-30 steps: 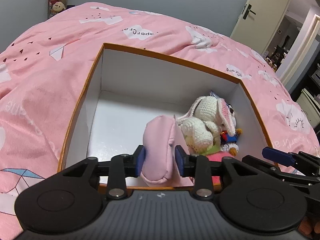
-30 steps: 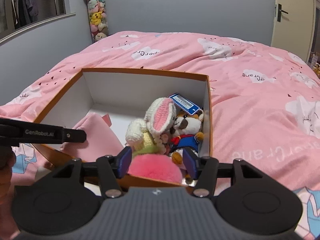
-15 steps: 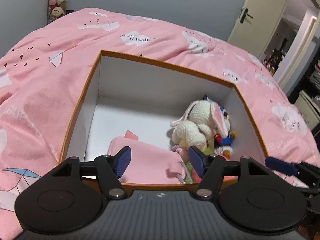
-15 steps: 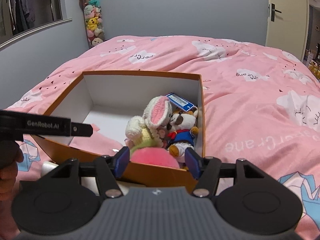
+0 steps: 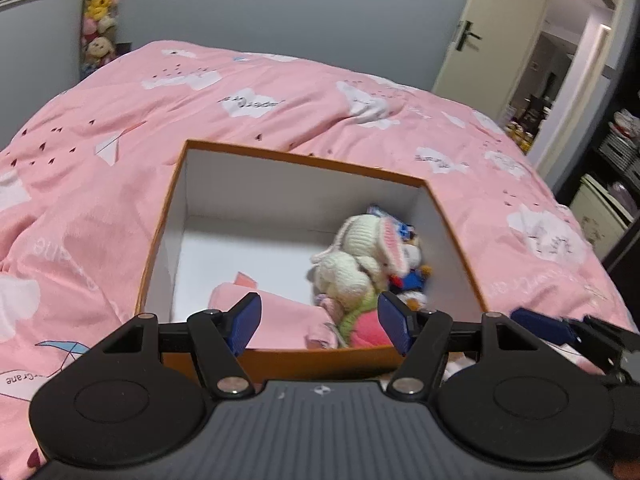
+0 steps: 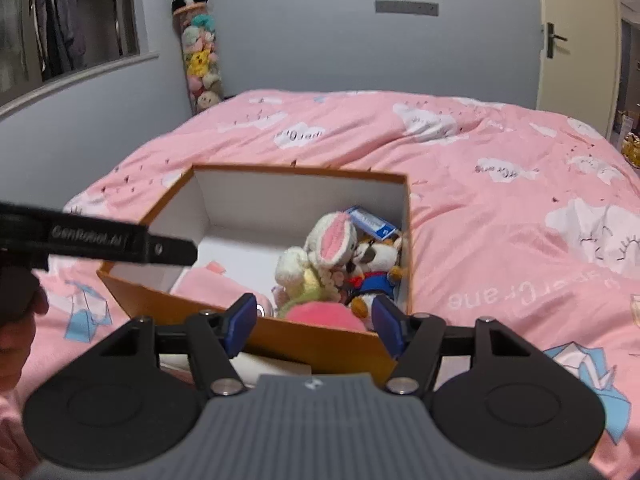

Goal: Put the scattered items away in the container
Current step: 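Lower the pouch and pompom into the shoebox and open both grippers, then grasp the orange crocheted persimmon with the left gripper while the right grasps the Vaseline tube, then carry the persimmon and Vaseline tube over the shoebox and lower them in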

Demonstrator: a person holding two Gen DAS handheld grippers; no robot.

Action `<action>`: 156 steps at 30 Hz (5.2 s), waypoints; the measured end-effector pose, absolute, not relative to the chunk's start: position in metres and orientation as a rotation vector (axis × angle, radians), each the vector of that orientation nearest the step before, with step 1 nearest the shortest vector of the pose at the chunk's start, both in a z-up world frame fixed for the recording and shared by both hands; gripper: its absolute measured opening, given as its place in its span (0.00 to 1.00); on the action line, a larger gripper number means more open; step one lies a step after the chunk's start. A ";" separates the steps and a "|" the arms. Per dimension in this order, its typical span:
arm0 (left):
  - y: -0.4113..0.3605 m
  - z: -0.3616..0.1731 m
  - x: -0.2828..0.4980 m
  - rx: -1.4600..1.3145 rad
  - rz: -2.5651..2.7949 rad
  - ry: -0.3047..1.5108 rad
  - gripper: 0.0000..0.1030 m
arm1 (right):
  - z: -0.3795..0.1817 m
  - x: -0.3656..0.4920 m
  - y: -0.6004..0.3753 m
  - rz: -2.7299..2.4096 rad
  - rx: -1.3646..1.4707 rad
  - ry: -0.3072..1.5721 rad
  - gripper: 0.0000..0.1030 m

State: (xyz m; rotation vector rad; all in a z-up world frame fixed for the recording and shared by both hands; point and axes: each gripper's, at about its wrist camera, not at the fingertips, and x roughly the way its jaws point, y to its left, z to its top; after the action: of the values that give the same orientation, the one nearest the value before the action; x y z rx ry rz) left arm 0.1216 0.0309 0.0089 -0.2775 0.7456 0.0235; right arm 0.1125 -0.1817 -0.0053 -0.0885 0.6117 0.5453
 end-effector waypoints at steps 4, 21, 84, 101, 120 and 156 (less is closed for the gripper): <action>0.024 0.019 0.111 -0.266 -0.002 0.745 0.73 | 0.007 0.105 -0.191 0.537 -0.059 0.583 0.64; 0.018 -0.009 0.066 -0.183 -0.022 0.852 0.73 | -0.029 0.078 -0.213 0.474 -0.089 0.725 0.55; -0.058 -0.099 0.110 0.089 -0.377 1.075 0.45 | -0.104 0.132 -0.225 0.510 -0.270 0.970 0.49; -0.041 -0.055 0.089 0.012 -0.348 0.986 0.45 | -0.052 0.091 -0.236 0.554 -0.237 0.852 0.48; 0.004 0.023 0.086 -0.087 -0.159 0.748 0.45 | 0.032 0.082 -0.205 0.742 -0.091 0.559 0.47; 0.087 -0.041 0.208 -0.154 0.106 0.857 0.45 | -0.058 0.237 -0.067 0.713 -0.074 0.840 0.47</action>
State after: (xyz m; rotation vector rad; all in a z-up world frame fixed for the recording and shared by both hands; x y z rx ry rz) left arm 0.2084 0.0873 -0.0405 -0.1542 0.8569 0.1058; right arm 0.2370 -0.0669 -0.0579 -0.0742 0.8397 0.7134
